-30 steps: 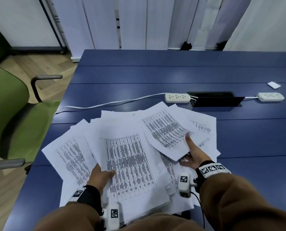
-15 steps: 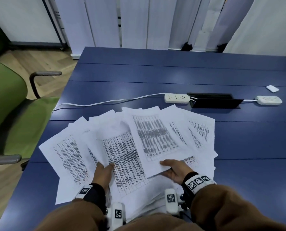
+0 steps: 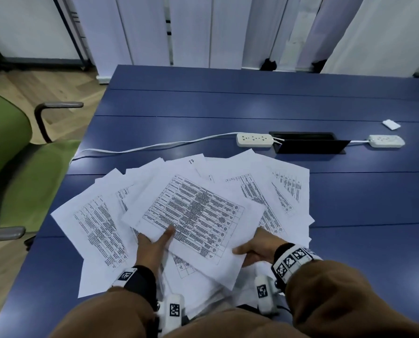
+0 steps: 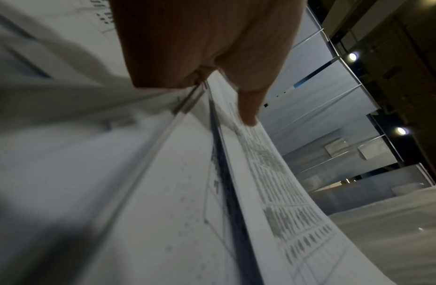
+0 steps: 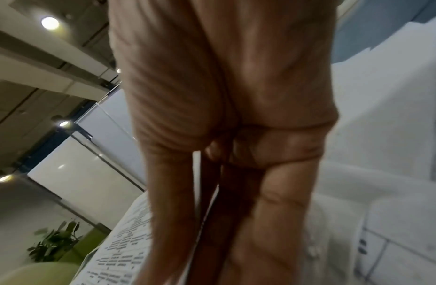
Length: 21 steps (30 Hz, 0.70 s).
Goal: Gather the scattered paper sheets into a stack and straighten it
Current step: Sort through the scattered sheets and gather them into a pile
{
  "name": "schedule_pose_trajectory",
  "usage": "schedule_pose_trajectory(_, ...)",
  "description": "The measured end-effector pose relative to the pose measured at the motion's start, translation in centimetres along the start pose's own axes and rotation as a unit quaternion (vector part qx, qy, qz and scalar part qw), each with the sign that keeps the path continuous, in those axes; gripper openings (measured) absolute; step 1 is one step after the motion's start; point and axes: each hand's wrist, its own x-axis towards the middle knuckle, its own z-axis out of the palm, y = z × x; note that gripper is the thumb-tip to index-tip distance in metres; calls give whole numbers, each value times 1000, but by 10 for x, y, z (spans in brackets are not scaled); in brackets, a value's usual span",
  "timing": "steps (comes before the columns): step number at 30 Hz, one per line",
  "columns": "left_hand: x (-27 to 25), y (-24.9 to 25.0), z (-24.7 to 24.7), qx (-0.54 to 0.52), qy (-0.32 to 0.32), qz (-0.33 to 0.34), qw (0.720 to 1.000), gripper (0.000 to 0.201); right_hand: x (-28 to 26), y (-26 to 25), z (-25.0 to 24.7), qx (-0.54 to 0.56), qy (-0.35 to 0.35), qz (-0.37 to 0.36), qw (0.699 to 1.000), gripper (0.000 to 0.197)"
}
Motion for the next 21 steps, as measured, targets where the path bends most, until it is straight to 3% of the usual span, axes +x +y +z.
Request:
schedule_pose_trajectory(3,-1,-3,3,79,27,16,996,101,-7,-2,1,-103,-111,19,988,23)
schedule_pose_trajectory(4,0,-3,3,101,27,9,994,96,-9,-3,0,-101,-118,8,988,21)
schedule_pose_trajectory(9,0,1,-7,112,-15,-5,994,87,-5,-18,-24,114,15,-75,991,45)
schedule_pose_trajectory(12,1,2,-12,87,-36,-17,995,81,-6,-26,-19,-18,1,-122,992,23)
schedule_pose_trajectory(14,0,3,-13,74,-46,-25,996,80,-12,-32,-2,-116,-30,-154,981,20)
schedule_pose_trajectory(17,-3,7,-14,35,-47,-44,997,88,-23,-47,26,-141,-129,-174,966,22)
schedule_pose_trajectory(19,-5,7,-17,67,-33,-40,996,85,-25,-56,38,-163,-203,-168,951,27)
schedule_pose_trajectory(21,-2,4,-19,88,-31,-28,995,79,-16,-59,37,-194,-198,-163,947,28)
